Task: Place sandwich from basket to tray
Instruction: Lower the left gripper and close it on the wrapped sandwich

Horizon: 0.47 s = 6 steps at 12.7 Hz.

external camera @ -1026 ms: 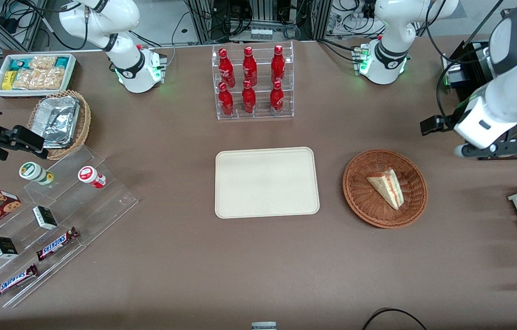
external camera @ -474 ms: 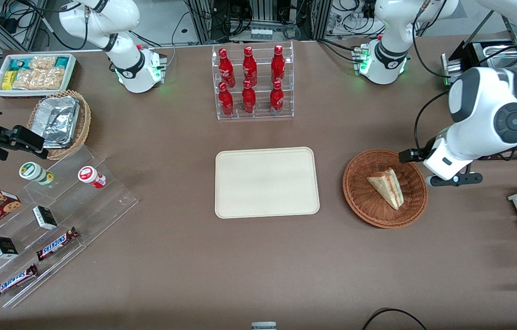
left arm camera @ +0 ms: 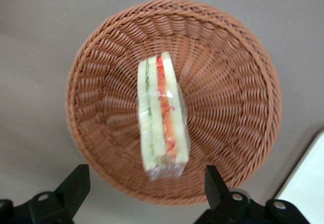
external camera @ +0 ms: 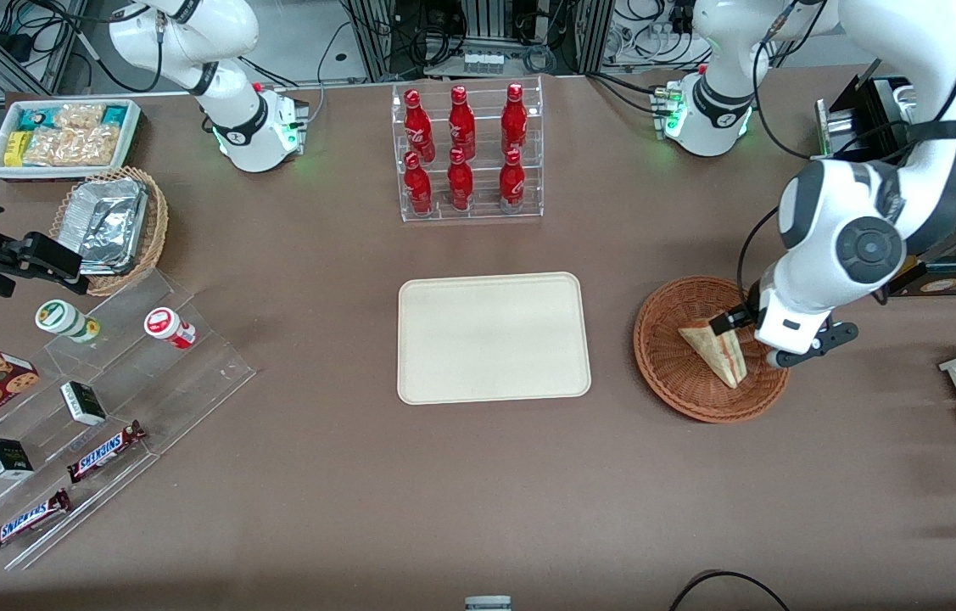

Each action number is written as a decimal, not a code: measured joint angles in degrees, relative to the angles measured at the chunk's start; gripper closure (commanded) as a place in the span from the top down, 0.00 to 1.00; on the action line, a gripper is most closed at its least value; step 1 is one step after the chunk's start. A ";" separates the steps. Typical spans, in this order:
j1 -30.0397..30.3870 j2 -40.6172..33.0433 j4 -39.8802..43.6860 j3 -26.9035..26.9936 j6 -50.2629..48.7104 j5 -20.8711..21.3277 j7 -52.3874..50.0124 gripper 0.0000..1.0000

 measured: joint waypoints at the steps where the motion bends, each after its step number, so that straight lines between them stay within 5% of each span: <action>1: -0.04 0.46 -1.23 -0.15 2.48 0.17 -2.20 1.00; 6: -0.03 1.89 -7.08 -0.14 13.70 0.23 -9.84 1.00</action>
